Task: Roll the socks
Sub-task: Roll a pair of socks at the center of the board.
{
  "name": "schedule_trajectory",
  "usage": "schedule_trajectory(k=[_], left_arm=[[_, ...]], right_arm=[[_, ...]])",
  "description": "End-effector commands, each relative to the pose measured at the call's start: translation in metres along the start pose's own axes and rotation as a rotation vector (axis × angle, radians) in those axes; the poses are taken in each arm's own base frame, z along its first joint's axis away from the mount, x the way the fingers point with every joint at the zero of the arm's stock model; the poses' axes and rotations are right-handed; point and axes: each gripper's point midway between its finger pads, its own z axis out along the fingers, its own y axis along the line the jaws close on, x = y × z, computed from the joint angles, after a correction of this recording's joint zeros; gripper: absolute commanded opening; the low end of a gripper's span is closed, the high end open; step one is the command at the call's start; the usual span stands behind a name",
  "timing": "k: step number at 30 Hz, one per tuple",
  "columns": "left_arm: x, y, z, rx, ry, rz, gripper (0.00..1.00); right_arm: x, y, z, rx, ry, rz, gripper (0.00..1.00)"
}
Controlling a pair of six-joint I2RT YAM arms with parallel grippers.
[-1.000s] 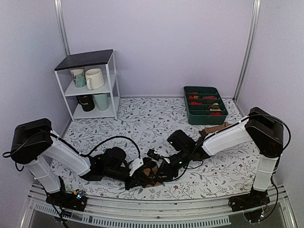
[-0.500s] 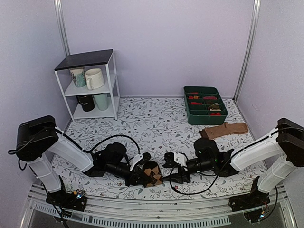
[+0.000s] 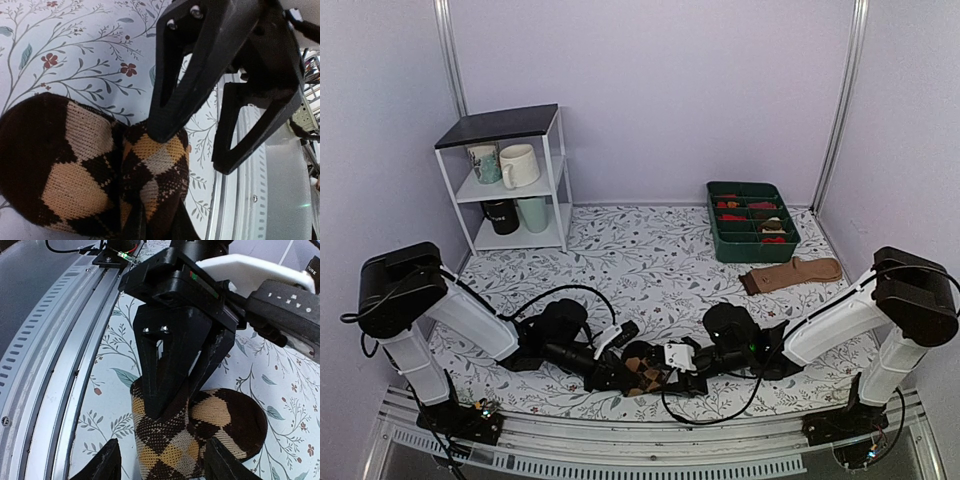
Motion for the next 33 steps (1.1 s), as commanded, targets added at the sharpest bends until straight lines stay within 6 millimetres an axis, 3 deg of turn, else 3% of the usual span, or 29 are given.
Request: schedule_trajectory(k=[1, 11, 18, 22, 25, 29, 33], left_arm=[[0.077, 0.018, -0.005, -0.064, 0.237, -0.18, 0.0], [0.079, 0.02, -0.003, -0.062, 0.244, -0.176, 0.0], [0.073, 0.021, -0.004, -0.06, 0.224, -0.164, 0.0], [0.064, 0.021, -0.004, -0.064, 0.198, -0.136, 0.05], [0.046, 0.02, -0.007, -0.084, 0.149, -0.074, 0.1], [0.002, 0.014, -0.018, -0.125, 0.027, 0.092, 0.24], [-0.041, 0.0, -0.045, -0.188, -0.135, 0.263, 0.27]], right_arm=[[0.011, 0.003, 0.009, -0.014, 0.048, 0.003, 0.55], [0.027, 0.007, 0.02, -0.028, 0.11, 0.059, 0.5], [0.042, 0.007, 0.029, -0.037, 0.18, 0.107, 0.37], [0.057, 0.011, 0.033, -0.052, 0.242, 0.17, 0.23], [0.066, 0.017, 0.034, -0.084, 0.282, 0.23, 0.15], [0.078, 0.024, 0.033, -0.114, 0.338, 0.333, 0.13], [0.086, 0.028, 0.027, -0.144, 0.369, 0.427, 0.13]])
